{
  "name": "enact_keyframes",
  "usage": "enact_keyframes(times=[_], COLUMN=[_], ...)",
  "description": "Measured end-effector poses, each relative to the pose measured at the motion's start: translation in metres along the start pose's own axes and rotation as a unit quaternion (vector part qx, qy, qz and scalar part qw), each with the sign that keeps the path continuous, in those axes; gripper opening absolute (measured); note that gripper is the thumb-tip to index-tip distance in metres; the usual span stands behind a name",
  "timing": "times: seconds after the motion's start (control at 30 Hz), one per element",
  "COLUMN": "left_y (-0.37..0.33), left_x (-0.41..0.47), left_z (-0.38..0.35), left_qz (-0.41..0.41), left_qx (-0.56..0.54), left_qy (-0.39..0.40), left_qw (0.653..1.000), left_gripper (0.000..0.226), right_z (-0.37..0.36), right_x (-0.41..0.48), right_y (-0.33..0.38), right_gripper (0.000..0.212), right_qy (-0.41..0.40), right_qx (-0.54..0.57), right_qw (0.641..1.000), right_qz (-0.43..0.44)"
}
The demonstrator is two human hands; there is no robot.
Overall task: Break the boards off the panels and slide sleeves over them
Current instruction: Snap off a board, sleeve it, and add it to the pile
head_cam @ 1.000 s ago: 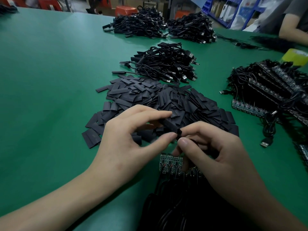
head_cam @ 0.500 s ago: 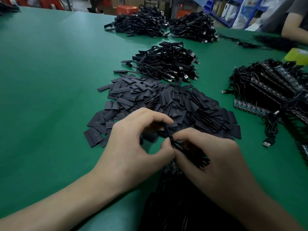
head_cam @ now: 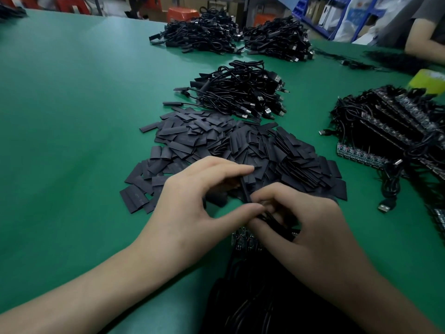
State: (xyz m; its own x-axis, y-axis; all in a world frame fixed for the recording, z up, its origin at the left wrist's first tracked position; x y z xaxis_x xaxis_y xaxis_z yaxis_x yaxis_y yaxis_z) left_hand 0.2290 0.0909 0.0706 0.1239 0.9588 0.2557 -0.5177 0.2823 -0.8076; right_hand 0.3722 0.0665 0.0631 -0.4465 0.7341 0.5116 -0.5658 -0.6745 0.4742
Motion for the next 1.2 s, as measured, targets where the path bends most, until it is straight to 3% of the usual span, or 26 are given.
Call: enact_keyframes(times=[0.07,0.13,0.23,0.3,0.6,0.73,0.9,0.97,1.07,1.2], left_y=[0.003,0.007,0.010,0.010,0.018,0.015,0.035,0.035,0.020,0.008], left_x=[0.002,0.004,0.006,0.006,0.010,0.010,0.018,0.019,0.017,0.007], left_z=[0.006,0.011,0.016,0.018,0.027,0.028,0.032,0.030,0.016,-0.015], left_qz=[0.002,0.011,0.022,0.021,0.055,0.055,0.132,0.129,0.048,-0.022], left_qx=[-0.010,-0.025,-0.035,-0.031,-0.062,-0.073,-0.160,-0.104,0.055,0.229], left_qy=[-0.021,-0.042,-0.061,-0.069,-0.094,-0.092,-0.086,-0.079,-0.038,0.075], left_qw=[1.000,0.999,0.997,0.997,0.992,0.992,0.975,0.983,0.997,0.970], left_gripper=[0.045,0.044,0.043,0.044,0.032,0.033,0.060,0.067,0.049,0.065], right_z=[-0.002,0.007,0.026,0.028,0.010,0.005,0.034,0.051,0.061,0.044], right_x=[0.001,0.002,-0.004,-0.007,0.007,0.014,0.062,0.097,0.159,0.244], right_y=[-0.001,-0.006,-0.022,-0.027,0.004,0.017,0.009,-0.007,-0.036,-0.070], right_gripper=[0.023,0.027,0.019,0.016,0.041,0.025,0.025,0.021,0.020,0.036], right_qy=[0.014,-0.026,-0.114,-0.115,0.009,0.038,0.050,0.033,0.014,0.048], right_qx=[0.019,0.063,0.123,0.109,-0.130,-0.197,-0.239,-0.256,-0.281,-0.332], right_qw=[1.000,0.998,0.984,0.984,0.991,0.978,0.970,0.966,0.960,0.942], right_qz=[-0.002,-0.014,-0.064,-0.084,0.016,0.051,0.021,0.013,0.018,0.030])
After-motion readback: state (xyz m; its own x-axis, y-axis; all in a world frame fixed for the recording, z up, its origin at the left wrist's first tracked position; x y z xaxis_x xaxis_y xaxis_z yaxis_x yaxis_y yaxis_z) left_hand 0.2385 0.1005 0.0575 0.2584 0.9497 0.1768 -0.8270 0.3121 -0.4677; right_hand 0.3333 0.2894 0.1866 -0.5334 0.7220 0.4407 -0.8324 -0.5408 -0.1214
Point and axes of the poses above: each hand's wrist, its own x-axis towards the middle knuckle, its own z-axis out of the back of the hand, y = z × x, the point moved 9 cm from there along x, towards the middle knuckle, and after that the axes turned 14 degrees about z, right-handed, at the moved point
